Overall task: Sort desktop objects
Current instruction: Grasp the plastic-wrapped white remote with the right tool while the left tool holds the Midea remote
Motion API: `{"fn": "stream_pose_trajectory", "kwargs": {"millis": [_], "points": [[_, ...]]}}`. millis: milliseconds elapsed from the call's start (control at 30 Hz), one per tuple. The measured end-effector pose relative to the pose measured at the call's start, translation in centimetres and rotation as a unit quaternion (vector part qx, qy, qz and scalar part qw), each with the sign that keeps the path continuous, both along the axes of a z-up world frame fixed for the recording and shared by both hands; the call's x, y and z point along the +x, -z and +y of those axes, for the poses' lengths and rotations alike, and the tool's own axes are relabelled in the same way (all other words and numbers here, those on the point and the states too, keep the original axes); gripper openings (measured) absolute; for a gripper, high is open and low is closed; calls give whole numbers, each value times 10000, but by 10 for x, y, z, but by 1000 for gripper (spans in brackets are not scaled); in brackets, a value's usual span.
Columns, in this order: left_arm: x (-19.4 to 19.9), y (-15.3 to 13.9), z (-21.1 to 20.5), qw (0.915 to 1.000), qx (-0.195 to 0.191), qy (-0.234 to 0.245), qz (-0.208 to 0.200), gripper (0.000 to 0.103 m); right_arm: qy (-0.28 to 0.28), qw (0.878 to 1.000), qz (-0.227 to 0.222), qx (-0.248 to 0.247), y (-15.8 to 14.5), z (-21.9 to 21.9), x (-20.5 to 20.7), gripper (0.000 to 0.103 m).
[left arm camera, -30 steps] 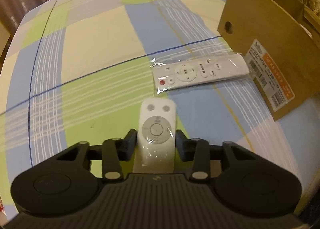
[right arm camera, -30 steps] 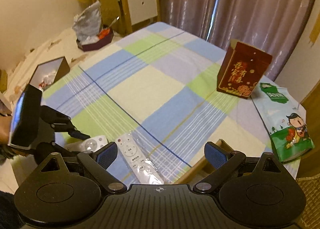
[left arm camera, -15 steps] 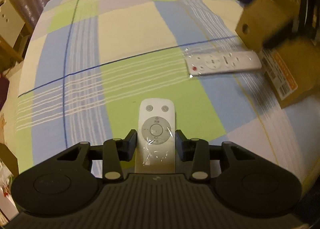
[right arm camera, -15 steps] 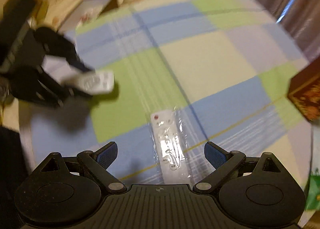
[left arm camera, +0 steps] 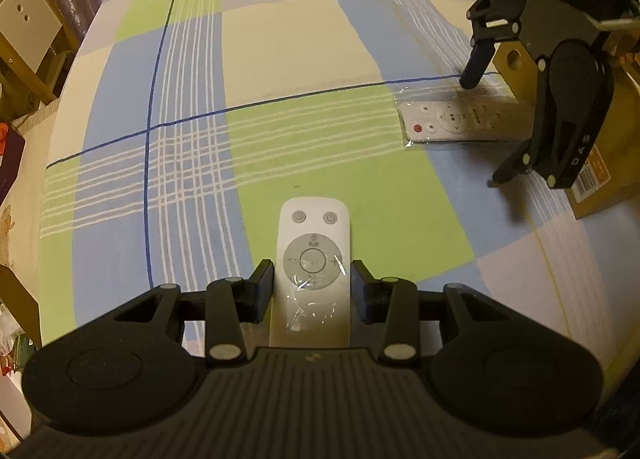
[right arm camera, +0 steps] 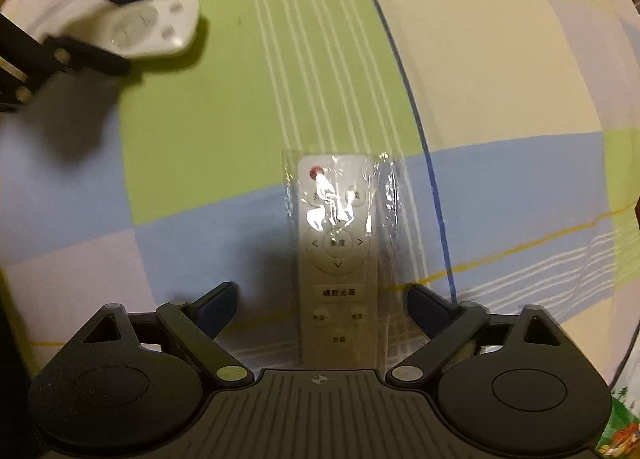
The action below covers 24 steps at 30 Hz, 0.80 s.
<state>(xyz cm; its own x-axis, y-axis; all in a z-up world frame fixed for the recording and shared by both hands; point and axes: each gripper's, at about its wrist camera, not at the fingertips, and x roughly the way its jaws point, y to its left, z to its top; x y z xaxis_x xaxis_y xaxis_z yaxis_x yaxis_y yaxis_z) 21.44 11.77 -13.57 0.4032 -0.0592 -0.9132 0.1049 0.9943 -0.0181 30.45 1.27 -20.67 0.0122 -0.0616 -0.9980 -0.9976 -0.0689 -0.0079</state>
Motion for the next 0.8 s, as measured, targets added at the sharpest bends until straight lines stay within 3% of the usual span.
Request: {"fn": "stream_pose_trajectory", "kwargs": {"millis": [133, 167, 200, 333, 467, 633, 667, 700, 733, 800], "points": [[-3, 2, 2, 10000, -11, -40, 28, 36, 186, 9995, 236, 132, -8, 1, 4, 57], [-4, 3, 2, 10000, -19, -52, 35, 36, 263, 9992, 250, 160, -11, 1, 5, 42], [-5, 3, 3, 10000, -24, -63, 41, 36, 407, 9986, 285, 183, -13, 3, 6, 38], [-9, 6, 7, 9999, -20, -130, 89, 36, 1275, 9906, 412, 277, -16, 11, 10, 38], [-18, 7, 14, 9997, -28, -223, 131, 36, 2570, 9601, 940, 576, -23, 8, 6, 38], [-32, 6, 20, 9991, -73, -390, 115, 36, 2992, 9462, 131, 1222, -30, -20, -27, 39], [-34, 6, 21, 9991, -84, -410, 111, 36, 3027, 9434, -24, 1358, -31, -27, -35, 45], [-36, 6, 21, 9990, -92, -424, 110, 36, 3045, 9409, -152, 1476, -33, -35, -40, 60], [-37, 7, 21, 9989, -100, -437, 108, 36, 3095, 9378, -236, 1556, -33, -41, -41, 65], [-39, 7, 22, 9987, -121, -478, 99, 36, 3349, 9251, -241, 1773, -32, -53, -47, 66]]}}
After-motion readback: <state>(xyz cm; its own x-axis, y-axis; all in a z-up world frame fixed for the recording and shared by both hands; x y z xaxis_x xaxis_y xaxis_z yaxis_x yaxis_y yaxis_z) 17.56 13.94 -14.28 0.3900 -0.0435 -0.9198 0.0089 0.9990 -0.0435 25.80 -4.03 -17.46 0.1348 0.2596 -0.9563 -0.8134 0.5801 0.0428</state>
